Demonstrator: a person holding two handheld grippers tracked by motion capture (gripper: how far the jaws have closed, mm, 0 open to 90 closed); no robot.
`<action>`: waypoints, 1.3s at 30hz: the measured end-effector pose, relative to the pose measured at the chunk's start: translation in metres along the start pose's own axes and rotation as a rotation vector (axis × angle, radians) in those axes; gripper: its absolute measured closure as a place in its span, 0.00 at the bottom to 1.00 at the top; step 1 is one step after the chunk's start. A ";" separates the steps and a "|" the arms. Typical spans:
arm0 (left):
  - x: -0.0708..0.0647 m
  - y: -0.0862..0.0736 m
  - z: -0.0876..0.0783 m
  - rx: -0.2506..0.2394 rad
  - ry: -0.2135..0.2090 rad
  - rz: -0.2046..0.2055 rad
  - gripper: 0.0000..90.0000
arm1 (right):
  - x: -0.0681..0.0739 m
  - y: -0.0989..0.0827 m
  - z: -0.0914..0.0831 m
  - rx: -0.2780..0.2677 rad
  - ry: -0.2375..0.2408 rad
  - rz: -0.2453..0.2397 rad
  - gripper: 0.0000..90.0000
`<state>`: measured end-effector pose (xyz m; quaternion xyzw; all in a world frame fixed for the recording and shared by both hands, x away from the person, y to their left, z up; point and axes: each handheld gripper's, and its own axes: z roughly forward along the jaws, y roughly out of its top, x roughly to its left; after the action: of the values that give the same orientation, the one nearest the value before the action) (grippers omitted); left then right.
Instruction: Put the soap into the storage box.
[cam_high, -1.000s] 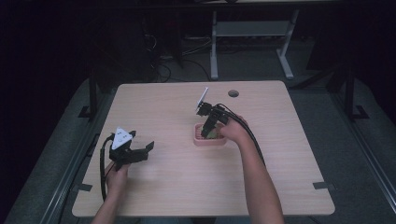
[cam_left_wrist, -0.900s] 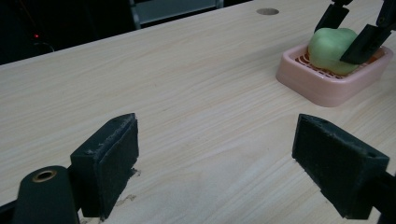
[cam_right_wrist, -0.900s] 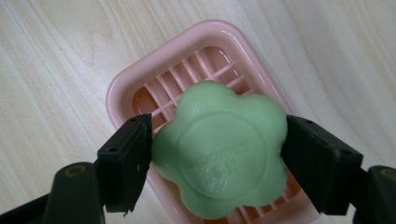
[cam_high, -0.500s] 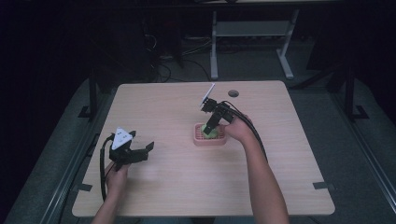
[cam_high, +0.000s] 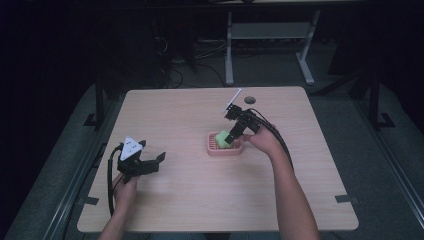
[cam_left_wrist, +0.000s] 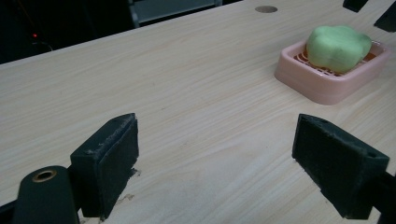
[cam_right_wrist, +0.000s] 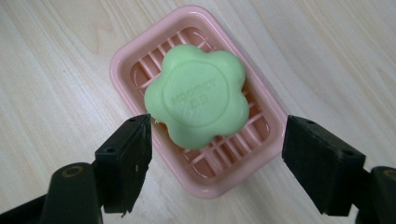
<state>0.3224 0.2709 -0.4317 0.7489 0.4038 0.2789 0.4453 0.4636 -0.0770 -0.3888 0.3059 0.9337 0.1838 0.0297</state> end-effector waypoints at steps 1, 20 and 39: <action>0.000 0.000 0.000 0.003 -0.001 0.000 0.16 | 0.000 -0.001 -0.001 -0.003 -0.001 -0.002 0.26; -0.001 0.000 0.001 0.008 -0.002 0.007 0.16 | 0.000 -0.021 -0.014 -0.031 0.004 0.009 0.26; -0.002 0.000 0.002 0.016 -0.006 0.011 0.16 | 0.004 -0.066 -0.028 -0.056 0.022 0.052 0.26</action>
<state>0.3224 0.2681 -0.4328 0.7555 0.4004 0.2760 0.4390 0.4188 -0.1332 -0.3870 0.3272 0.9201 0.2139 0.0231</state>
